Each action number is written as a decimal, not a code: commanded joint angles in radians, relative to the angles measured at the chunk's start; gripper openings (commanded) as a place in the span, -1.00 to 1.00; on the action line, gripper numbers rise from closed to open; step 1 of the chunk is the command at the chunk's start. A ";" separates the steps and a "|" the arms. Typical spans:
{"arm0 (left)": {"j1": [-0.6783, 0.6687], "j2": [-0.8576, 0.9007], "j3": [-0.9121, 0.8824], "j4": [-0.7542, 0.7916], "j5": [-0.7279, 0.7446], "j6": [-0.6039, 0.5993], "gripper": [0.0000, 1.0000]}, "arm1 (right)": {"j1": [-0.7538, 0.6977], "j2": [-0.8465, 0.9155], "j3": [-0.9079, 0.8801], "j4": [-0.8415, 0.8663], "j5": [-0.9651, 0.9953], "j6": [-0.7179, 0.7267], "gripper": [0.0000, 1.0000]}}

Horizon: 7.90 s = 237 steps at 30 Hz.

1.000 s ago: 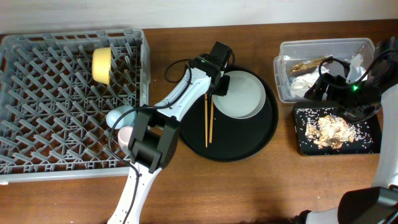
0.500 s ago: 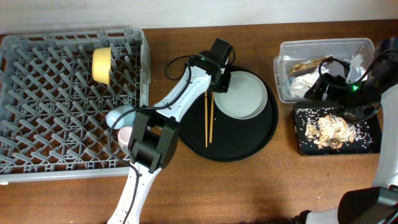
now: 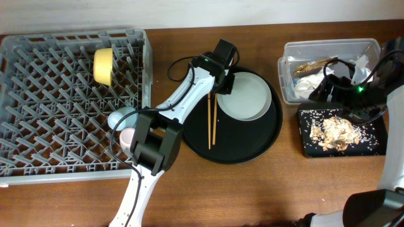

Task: Sort waste into correct bins and load items into the dishwasher rack
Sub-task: 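Grasp the white plate's edge with the left gripper and tilt it up, then lift the white plate over to the rack with the left gripper, then lower the white plate into the rack slot and release, then reach the left gripper to the first chopstick on the black tray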

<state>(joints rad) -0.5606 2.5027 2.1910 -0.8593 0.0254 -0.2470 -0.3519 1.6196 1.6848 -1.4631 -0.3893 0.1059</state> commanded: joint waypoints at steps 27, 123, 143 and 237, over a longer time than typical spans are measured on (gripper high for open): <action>0.071 0.076 0.809 -0.616 -0.098 0.063 -0.99 | -0.002 -0.005 -0.002 -0.004 -0.006 -0.001 0.97; 0.407 -1.071 -1.051 0.196 -1.398 0.373 -1.00 | -0.001 -0.005 -0.002 0.031 0.009 -0.024 0.97; 0.407 -1.070 -1.077 0.179 -1.165 0.340 -1.00 | -0.001 -0.005 -0.002 0.032 0.010 -0.032 0.97; 0.024 0.021 -0.060 -0.211 -0.048 -0.238 -0.14 | -0.001 -0.005 -0.002 0.001 0.010 -0.032 0.97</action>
<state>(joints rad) -0.5369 2.4706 2.1235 -1.0698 -0.0158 -0.4801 -0.3519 1.6196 1.6848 -1.4593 -0.3889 0.0780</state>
